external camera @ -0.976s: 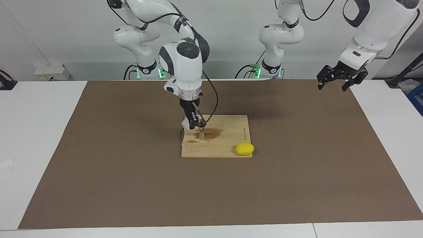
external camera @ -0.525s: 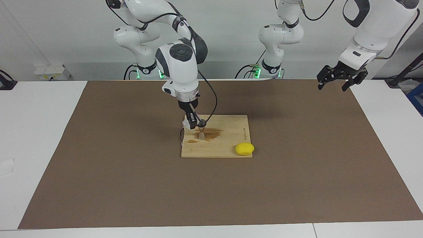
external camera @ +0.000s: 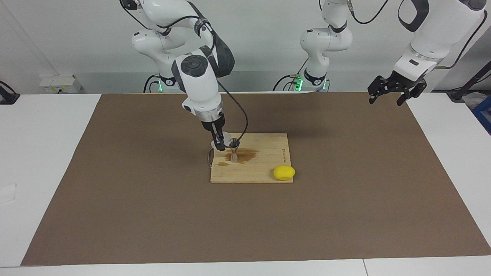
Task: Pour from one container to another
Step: 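Carry the glass back with the right gripper and set it down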
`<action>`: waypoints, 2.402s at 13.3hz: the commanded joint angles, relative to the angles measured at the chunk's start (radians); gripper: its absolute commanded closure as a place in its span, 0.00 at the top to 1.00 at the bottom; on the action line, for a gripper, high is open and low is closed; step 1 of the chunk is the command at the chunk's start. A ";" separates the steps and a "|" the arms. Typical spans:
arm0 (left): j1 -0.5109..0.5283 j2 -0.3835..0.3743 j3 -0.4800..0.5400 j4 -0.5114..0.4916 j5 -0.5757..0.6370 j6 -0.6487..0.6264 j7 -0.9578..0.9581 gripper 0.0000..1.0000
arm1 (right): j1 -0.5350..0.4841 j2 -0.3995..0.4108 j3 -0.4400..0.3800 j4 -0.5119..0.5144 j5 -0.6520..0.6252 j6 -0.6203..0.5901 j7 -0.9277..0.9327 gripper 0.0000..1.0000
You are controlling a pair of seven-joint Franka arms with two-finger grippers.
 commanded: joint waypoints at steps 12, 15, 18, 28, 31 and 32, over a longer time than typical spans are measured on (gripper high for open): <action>0.000 -0.024 -0.027 0.006 0.026 -0.008 -0.064 1.00 | -0.501 -0.056 0.009 -0.380 0.509 0.019 -0.803 0.26; -0.002 -0.026 -0.027 0.001 0.024 -0.011 -0.065 1.00 | -0.585 0.013 0.009 -0.391 0.537 0.011 -0.987 0.28; 0.000 -0.026 -0.025 -0.001 0.024 -0.008 -0.065 1.00 | -0.600 0.025 0.009 -0.408 0.537 0.029 -1.019 0.55; 0.002 -0.027 -0.022 -0.004 0.024 -0.007 -0.065 1.00 | -0.651 -0.123 -0.001 -0.411 0.390 0.040 -1.013 1.00; 0.002 -0.027 -0.022 -0.004 0.024 -0.007 -0.065 1.00 | -0.607 -0.205 0.006 -0.405 0.249 0.037 -1.016 1.00; 0.002 -0.027 -0.022 -0.004 0.026 -0.007 -0.065 1.00 | -0.561 -0.229 0.003 -0.402 0.186 0.038 -1.016 1.00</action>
